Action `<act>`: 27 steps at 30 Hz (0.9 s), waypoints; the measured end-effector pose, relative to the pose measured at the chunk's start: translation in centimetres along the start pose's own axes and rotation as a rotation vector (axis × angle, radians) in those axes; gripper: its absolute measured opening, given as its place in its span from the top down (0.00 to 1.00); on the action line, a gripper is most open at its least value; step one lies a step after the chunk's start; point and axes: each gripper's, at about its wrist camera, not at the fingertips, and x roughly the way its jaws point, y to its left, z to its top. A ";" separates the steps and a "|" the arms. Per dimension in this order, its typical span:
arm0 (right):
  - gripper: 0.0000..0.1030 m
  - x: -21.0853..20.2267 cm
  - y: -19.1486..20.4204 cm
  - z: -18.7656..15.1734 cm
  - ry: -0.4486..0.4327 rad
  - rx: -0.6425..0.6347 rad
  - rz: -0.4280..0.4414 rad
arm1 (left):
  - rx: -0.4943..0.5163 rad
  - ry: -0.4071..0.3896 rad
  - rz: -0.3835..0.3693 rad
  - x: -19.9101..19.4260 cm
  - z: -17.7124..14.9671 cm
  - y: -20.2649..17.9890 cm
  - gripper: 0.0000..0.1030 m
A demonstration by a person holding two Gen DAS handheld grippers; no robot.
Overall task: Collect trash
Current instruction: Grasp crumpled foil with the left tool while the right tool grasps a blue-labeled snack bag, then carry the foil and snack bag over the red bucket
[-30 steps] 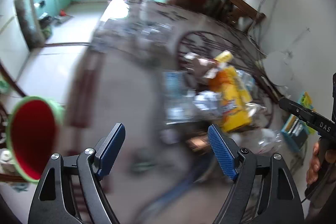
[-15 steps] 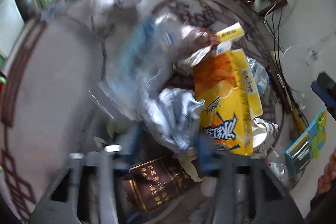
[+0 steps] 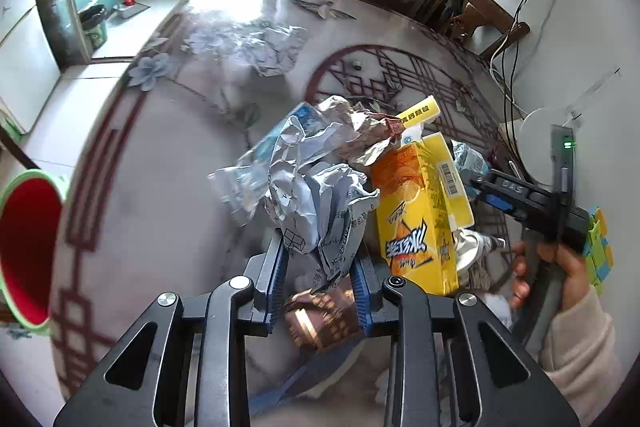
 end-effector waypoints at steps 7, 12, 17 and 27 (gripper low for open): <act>0.64 0.6 1.4 0.4 0.026 -0.098 -0.028 | -0.040 0.024 0.019 -0.4 -1.3 1.2 0.72; 0.90 0.7 1.4 0.4 0.025 -0.094 0.019 | -0.049 0.017 0.012 -1.0 -1.8 1.4 0.72; 0.91 -3.9 1.9 0.5 -0.077 -0.097 0.052 | -0.046 -0.015 0.012 -2.4 -1.9 1.6 0.72; 0.91 -13.6 6.9 -2.2 -0.230 -0.225 0.145 | -0.043 -0.048 0.020 -3.8 -2.4 1.8 0.71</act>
